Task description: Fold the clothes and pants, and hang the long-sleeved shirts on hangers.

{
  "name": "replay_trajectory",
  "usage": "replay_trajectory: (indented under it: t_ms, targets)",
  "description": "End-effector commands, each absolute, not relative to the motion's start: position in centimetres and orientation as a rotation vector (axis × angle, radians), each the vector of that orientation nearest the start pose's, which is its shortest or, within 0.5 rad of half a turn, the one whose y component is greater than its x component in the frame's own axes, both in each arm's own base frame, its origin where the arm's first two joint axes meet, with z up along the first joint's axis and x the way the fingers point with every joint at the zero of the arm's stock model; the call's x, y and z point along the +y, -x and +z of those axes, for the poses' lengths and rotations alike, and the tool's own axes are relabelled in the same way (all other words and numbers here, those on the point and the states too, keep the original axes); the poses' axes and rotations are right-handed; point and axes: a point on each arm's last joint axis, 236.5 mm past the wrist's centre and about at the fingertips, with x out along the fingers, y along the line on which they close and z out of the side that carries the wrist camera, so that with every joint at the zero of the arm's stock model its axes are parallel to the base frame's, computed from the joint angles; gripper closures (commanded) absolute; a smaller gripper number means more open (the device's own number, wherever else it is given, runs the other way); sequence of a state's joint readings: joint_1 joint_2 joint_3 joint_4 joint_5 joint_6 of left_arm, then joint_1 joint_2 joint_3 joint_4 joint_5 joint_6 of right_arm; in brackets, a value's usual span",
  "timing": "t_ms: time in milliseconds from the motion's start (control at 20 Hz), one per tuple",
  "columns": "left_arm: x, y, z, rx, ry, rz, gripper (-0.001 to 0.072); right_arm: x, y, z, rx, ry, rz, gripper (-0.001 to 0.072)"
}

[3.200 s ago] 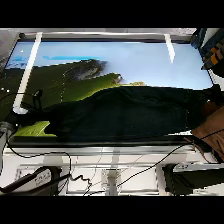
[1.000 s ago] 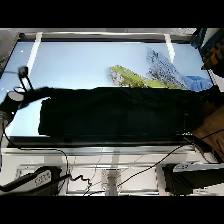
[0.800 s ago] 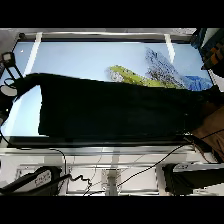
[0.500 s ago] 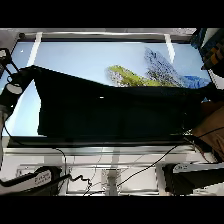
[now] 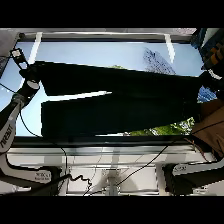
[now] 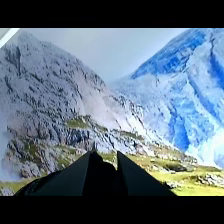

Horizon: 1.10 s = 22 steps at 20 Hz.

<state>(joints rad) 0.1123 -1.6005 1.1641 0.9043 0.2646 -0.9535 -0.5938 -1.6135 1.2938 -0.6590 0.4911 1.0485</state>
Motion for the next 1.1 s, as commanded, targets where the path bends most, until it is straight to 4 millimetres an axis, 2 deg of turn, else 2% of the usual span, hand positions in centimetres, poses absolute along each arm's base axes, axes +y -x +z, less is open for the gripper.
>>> replay_trajectory:
  t_ms: [0, 250, 350, 400, 500, 550, 600, 650, 700, 850, 950, 1050]
  targets:
    - [10.6, -60.7, 5.7, 0.227, 0.007, 0.279, 0.0682, -25.3, -53.2, 2.8, 0.446, -0.601, -0.379, 0.0639]
    - [10.4, -60.9, 3.9, 0.256, 0.006, 0.277, 0.0672, -24.4, -53.8, -1.0, 0.505, -0.619, -0.378, 0.0639]
    - [10.4, -61.0, 3.8, 0.257, 0.004, 0.277, 0.0672, -24.1, -54.0, -1.3, 0.509, -0.615, -0.376, 0.0639]
    - [10.5, -61.1, 3.9, 0.253, 0.004, 0.278, 0.0630, -24.2, -54.1, -1.2, 0.504, -0.614, -0.381, 0.0639]
    - [10.5, -61.7, 4.2, 0.241, 0.004, 0.278, 0.0282, -24.2, -54.1, -1.2, 0.503, -0.615, -0.381, 0.0639]
    - [10.3, -62.1, 4.4, 0.236, 0.007, 0.273, 0.0178, -24.1, -54.1, -1.2, 0.504, -0.617, -0.378, 0.0622]
    - [10.0, -62.4, 4.5, 0.251, 0.028, 0.256, 0.0163, -23.9, -54.1, -1.3, 0.511, -0.620, -0.370, 0.0488]
    - [9.9, -62.5, 4.3, 0.281, 0.077, 0.239, 0.0162, -23.8, -54.1, -1.3, 0.514, -0.621, -0.366, 0.0289]
    - [9.8, -62.5, 3.7, 0.336, 0.156, 0.207, 0.0162, -23.7, -54.1, -1.3, 0.516, -0.622, -0.363, 0.0160]
    - [10.2, -60.9, 1.9, 0.517, 0.416, 0.098, 0.0163, -23.4, -54.0, -1.1, 0.528, -0.626, -0.344, 0.0152]
    - [10.9, -58.5, 0.6, 0.636, 0.529, 0.053, 0.0162, -23.6, -53.7, -0.8, 0.529, -0.635, -0.343, 0.0156]
    - [10.8, -55.5, -1.2, 0.776, 0.633, -0.004, 0.0162, -24.0, -53.1, -0.8, 0.544, -0.651, -0.336, 0.0158]
